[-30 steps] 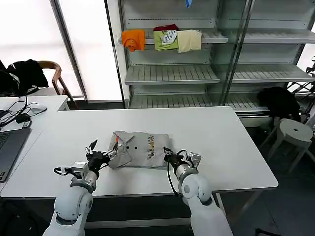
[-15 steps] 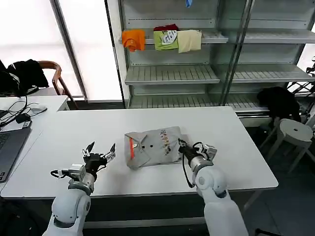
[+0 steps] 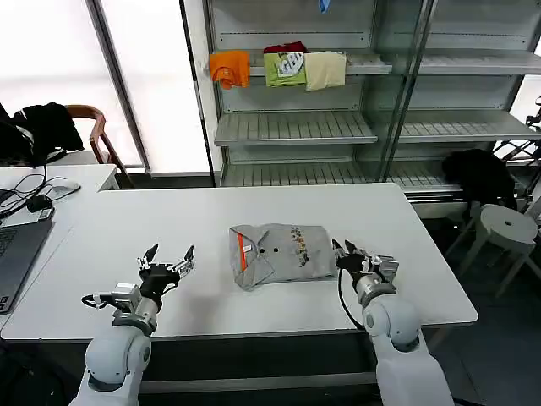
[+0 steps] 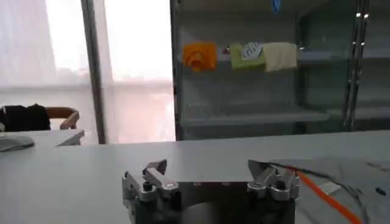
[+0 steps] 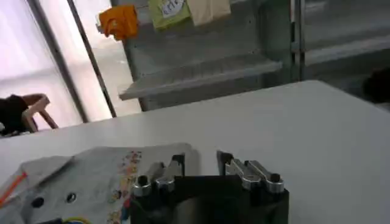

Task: Fold and organize the clothes.

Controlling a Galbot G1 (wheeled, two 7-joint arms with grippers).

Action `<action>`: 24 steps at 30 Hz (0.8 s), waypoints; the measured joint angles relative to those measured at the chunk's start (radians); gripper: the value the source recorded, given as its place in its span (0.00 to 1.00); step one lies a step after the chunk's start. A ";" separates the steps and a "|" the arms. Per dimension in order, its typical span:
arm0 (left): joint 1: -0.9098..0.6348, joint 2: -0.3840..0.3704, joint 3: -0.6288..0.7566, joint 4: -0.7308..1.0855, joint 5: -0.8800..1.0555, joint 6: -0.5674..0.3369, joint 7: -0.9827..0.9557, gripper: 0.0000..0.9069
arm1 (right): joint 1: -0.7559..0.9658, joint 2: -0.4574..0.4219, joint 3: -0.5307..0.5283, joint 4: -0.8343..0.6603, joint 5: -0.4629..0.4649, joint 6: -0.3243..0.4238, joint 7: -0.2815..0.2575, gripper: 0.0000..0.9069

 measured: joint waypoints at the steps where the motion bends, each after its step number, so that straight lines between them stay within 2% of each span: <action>1: 0.000 0.003 -0.002 0.001 -0.005 -0.005 0.002 1.00 | -0.010 -0.007 0.005 0.013 -0.028 0.001 -0.011 1.00; 8: 0.000 0.014 -0.017 0.006 -0.030 -0.039 0.014 1.00 | -0.081 -0.058 0.054 0.109 -0.176 0.004 -0.061 1.00; 24: 0.002 0.015 -0.002 0.001 -0.054 -0.052 0.009 1.00 | -0.191 -0.182 0.211 0.225 -0.241 0.005 -0.150 1.00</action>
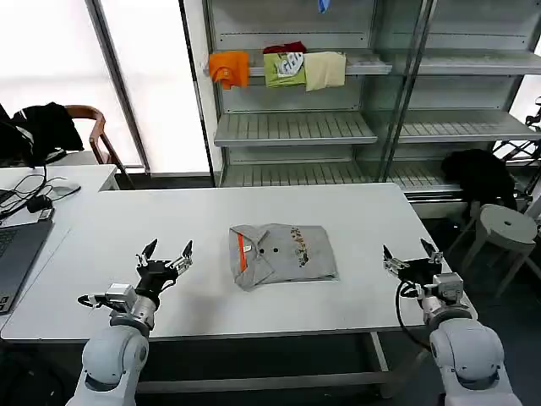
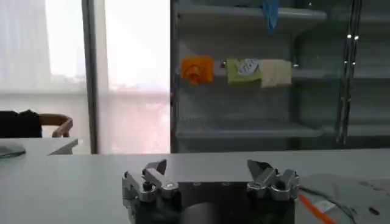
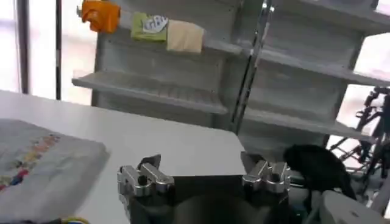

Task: Fold and organize the clothes.

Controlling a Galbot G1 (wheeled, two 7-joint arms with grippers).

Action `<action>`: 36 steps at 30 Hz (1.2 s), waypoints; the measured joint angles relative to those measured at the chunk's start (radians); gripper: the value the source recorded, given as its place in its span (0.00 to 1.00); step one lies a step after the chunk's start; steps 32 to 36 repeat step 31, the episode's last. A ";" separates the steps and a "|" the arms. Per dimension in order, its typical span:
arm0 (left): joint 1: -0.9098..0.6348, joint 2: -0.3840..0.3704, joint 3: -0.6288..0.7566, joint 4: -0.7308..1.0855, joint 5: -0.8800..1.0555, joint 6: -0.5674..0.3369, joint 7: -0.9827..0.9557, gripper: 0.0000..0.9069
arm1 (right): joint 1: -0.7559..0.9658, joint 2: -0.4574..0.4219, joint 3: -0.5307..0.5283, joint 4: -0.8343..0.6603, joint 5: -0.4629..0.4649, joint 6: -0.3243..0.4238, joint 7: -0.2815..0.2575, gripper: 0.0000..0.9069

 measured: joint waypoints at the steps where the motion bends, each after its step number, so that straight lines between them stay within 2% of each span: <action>1: 0.001 0.002 0.000 -0.001 -0.003 0.000 -0.002 1.00 | -0.004 -0.004 0.008 0.000 0.000 0.001 -0.002 1.00; 8: 0.011 0.017 0.002 -0.006 -0.030 -0.006 -0.007 1.00 | -0.029 -0.028 0.055 0.004 0.014 0.010 -0.003 1.00; 15: 0.027 0.025 0.000 -0.005 -0.044 -0.020 -0.009 1.00 | -0.045 -0.042 0.087 0.014 0.053 0.009 0.031 1.00; 26: 0.020 0.025 0.001 -0.003 -0.051 -0.025 -0.010 1.00 | -0.055 -0.037 0.093 0.023 0.075 0.011 0.067 1.00; 36: 0.023 0.025 0.003 0.006 -0.052 -0.027 -0.010 1.00 | -0.058 -0.036 0.094 0.027 0.083 0.017 0.071 1.00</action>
